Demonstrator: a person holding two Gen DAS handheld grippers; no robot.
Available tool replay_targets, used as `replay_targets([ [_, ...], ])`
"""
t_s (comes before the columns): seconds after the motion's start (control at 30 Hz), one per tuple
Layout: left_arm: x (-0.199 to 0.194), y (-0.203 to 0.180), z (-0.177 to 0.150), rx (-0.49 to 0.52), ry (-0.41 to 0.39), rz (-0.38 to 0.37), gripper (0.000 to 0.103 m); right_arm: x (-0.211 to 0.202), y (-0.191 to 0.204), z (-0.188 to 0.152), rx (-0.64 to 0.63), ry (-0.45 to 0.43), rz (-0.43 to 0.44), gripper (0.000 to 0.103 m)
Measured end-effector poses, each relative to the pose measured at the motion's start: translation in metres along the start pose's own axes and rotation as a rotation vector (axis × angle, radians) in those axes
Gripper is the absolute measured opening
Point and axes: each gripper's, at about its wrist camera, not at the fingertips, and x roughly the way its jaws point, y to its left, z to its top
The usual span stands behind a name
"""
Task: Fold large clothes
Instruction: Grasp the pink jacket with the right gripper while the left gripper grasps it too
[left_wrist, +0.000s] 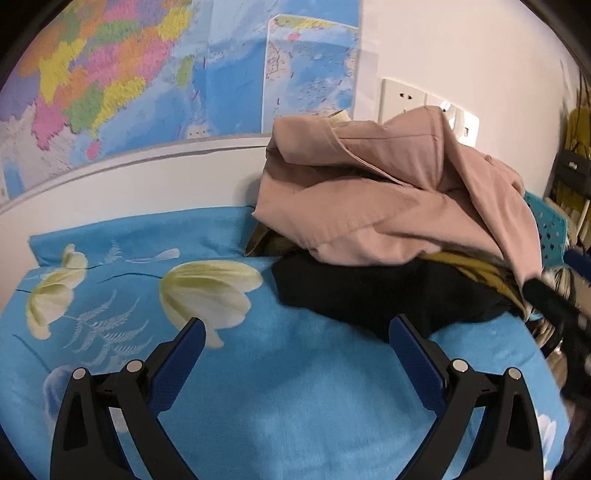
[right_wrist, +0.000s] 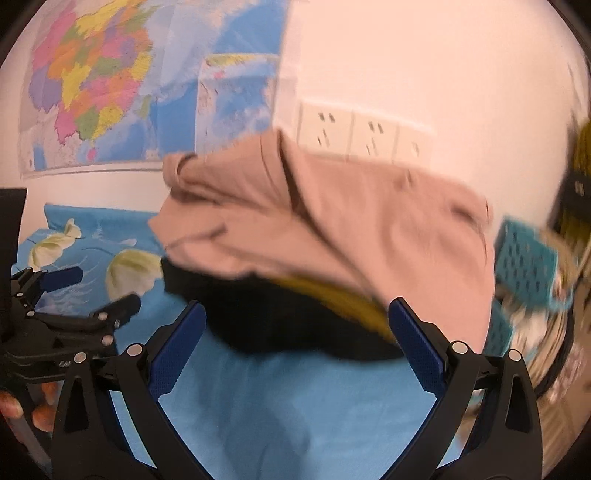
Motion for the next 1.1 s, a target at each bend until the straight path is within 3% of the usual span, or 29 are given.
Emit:
replay_targets([
  [0.23, 0.04, 0.01, 0.021, -0.053, 0.056, -0.091, 0.096, 0.066, 0.013, 0.065, -0.232, 0.027, 0.047, 0.098],
  [0.4, 0.062, 0.014, 0.026, -0.091, 0.085, -0.15, 0.096, 0.107, 0.033, 0.084, -0.41, 0.063, 0.114, 0.098],
  [0.57, 0.079, 0.017, 0.028, -0.105, 0.096, -0.189, 0.096, 0.138, 0.054, 0.084, -0.593, 0.07, 0.125, 0.097],
  [0.6, 0.082, 0.017, 0.029, -0.105, 0.098, -0.193, 0.096, 0.141, 0.057, 0.083, -0.621, 0.066, 0.133, 0.076],
  [0.67, 0.086, 0.018, 0.03, -0.103, 0.101, -0.202, 0.096, 0.144, 0.056, 0.087, -0.62, 0.09, 0.16, 0.047],
  [0.7, 0.088, 0.019, 0.03, -0.103, 0.1, -0.21, 0.096, 0.142, 0.052, 0.09, -0.6, 0.101, 0.182, 0.037],
  [0.77, 0.091, 0.02, 0.03, -0.103, 0.091, -0.233, 0.096, 0.133, 0.043, 0.096, -0.581, 0.079, 0.188, 0.027],
  [1.0, 0.098, 0.005, 0.037, -0.042, 0.054, -0.341, 0.096, 0.084, -0.016, 0.137, -0.351, -0.013, 0.204, 0.019],
  [1.1, 0.108, -0.006, 0.036, 0.03, 0.03, -0.296, 0.096, 0.064, -0.038, 0.154, -0.269, -0.04, 0.203, 0.019],
])
